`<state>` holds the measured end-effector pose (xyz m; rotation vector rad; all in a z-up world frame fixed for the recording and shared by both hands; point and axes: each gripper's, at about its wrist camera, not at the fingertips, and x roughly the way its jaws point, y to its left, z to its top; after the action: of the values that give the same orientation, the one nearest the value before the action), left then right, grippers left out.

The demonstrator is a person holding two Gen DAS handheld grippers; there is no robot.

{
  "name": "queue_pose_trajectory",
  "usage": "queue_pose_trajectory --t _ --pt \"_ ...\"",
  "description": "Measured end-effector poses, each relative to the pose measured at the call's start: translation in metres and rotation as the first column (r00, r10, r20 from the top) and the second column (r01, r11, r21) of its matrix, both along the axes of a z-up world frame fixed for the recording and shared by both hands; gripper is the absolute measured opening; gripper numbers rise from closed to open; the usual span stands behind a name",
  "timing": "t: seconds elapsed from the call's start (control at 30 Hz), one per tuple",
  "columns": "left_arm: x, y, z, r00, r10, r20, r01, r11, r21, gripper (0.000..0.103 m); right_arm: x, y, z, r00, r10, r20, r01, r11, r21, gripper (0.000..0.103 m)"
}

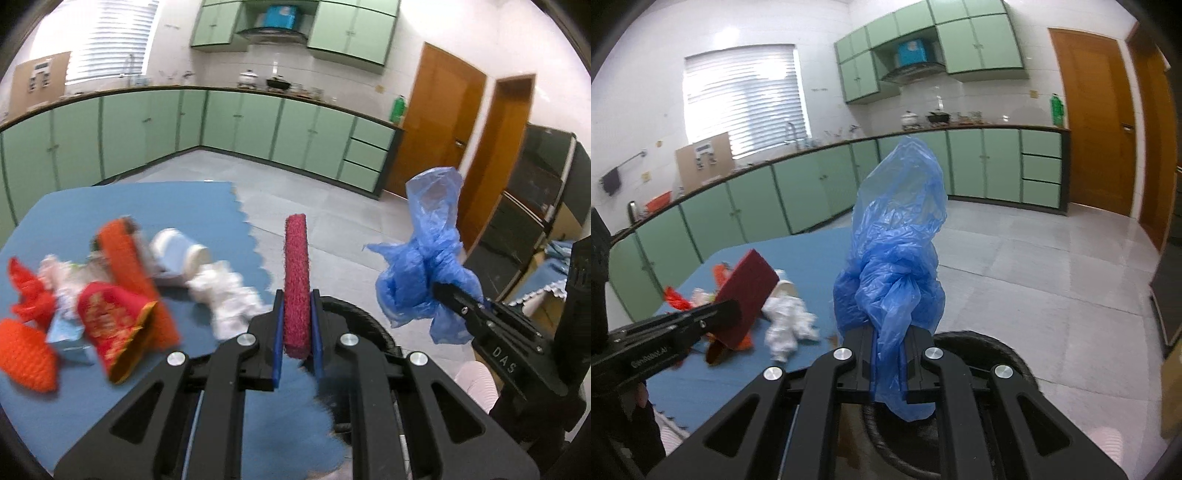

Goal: Collect trash
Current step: 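Carry the red strip and blue bag with both grippers over the black bin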

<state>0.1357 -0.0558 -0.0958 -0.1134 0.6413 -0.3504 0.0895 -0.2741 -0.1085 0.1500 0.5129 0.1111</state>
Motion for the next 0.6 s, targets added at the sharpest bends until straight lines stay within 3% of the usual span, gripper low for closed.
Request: queue_pose_trajectory --t 0.33,0.6 --pt "0.052 -0.068 -0.044 0.992 -0.108 -0.068 0.107 0.994 -0.022 0.012 0.025 -0.049 -0.036 0.993 -0.083 -0.087 0.082 0.996 -0.015 0.009" --pt "0.077 -0.094 -0.071 0.980 -0.147 -0.133 0.145 0.989 -0.027 0.012 0.055 -0.072 -0.064 0.979 -0.111 -0.173 0.113 0.994 0.003 0.013"
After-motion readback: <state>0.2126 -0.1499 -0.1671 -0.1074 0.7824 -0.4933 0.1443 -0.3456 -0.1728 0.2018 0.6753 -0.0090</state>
